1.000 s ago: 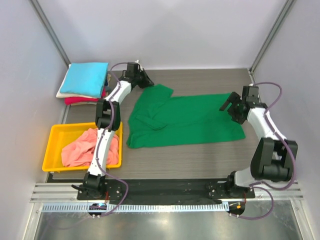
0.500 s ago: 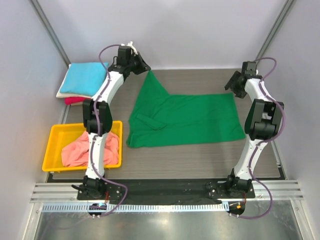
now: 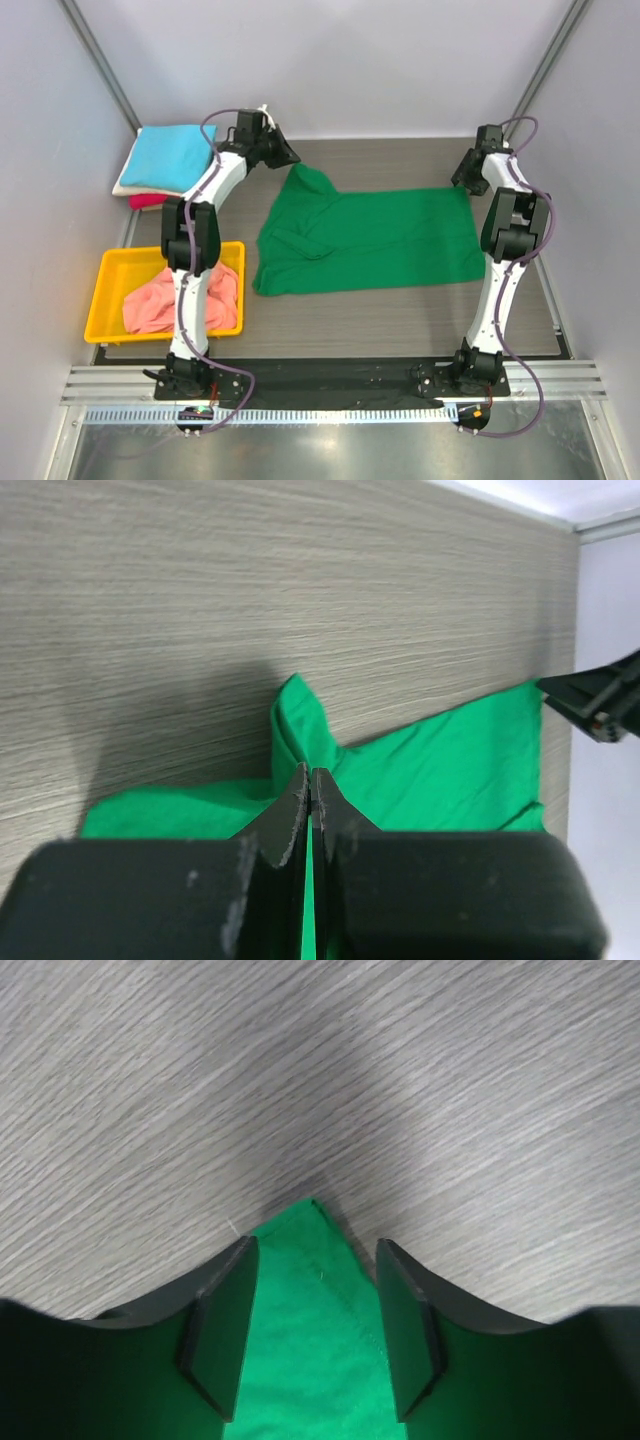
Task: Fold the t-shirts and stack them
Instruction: Fold the tshirt
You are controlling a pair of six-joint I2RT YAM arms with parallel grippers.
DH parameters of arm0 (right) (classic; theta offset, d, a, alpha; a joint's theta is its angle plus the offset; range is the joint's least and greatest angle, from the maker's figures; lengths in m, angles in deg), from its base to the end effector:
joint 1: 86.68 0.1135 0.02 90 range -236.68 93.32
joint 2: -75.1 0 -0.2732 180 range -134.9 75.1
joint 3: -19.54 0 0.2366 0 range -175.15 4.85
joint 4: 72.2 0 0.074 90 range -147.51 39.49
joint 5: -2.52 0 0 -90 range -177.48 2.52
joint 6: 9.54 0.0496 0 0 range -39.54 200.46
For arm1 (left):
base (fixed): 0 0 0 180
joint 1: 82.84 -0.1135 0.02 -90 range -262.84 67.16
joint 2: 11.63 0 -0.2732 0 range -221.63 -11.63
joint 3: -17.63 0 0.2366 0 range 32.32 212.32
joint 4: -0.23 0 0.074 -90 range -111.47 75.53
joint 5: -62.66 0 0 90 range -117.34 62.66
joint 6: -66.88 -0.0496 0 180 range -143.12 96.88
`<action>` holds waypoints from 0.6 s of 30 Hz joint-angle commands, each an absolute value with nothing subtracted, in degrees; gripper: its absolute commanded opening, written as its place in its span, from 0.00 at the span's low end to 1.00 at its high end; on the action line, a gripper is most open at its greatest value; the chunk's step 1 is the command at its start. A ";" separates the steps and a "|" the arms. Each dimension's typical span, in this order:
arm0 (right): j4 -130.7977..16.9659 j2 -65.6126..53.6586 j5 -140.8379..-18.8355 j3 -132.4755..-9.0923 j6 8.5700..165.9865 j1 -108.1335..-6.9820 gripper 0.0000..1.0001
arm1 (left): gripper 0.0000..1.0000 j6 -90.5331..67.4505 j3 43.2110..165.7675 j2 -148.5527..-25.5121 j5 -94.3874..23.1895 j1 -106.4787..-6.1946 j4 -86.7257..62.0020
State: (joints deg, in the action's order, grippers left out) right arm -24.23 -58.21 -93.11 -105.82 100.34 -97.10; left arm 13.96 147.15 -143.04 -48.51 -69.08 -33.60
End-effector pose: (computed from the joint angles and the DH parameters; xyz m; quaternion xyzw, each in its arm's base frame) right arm 0.5015 -0.0972 0.1774 0.2635 0.9180 -0.0227 0.2956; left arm 0.5152 -0.1446 0.2404 -0.0947 0.8736 -0.3401 0.3348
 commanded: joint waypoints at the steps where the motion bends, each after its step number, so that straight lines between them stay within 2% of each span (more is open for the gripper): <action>1: -23.94 -59.19 -94.51 -109.06 99.45 -97.14 0.55 | 0.00 13.44 147.46 -137.66 -50.63 -68.95 -31.78; 8: -23.76 -62.18 -93.37 -111.07 99.62 -97.06 0.46 | 0.00 14.06 146.23 -136.96 -50.80 -68.95 -31.34; 9: -23.76 -62.36 -93.19 -110.99 99.62 -96.97 0.40 | 0.00 14.06 146.05 -136.87 -50.80 -68.95 -31.25; 11: -23.76 -62.79 -93.02 -110.81 99.71 -96.97 0.35 | 0.00 14.14 145.88 -136.78 -50.72 -68.95 -31.25; 12: -23.76 -62.88 -92.93 -110.81 99.71 -97.05 0.27 | 0.00 14.23 145.61 -136.70 -50.89 -69.04 -31.17; 15: -23.76 -62.71 -92.31 -110.46 99.89 -96.97 0.14 | 0.00 14.23 145.08 -136.26 -50.98 -68.95 -31.16; 16: -23.76 -62.71 -92.14 -110.46 99.97 -97.05 0.06 | 0.00 14.23 144.91 -135.99 -50.98 -68.95 -31.08; 18: -23.67 -62.18 -91.00 -110.46 99.97 -96.97 0.01 | 0.00 14.06 144.56 -135.47 -50.98 -68.95 -31.16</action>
State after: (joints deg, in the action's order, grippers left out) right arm -24.26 -61.56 -92.54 -109.39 100.08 -97.10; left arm 14.11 144.74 -140.22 -49.45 -69.08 -32.99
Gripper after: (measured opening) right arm 0.039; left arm 0.005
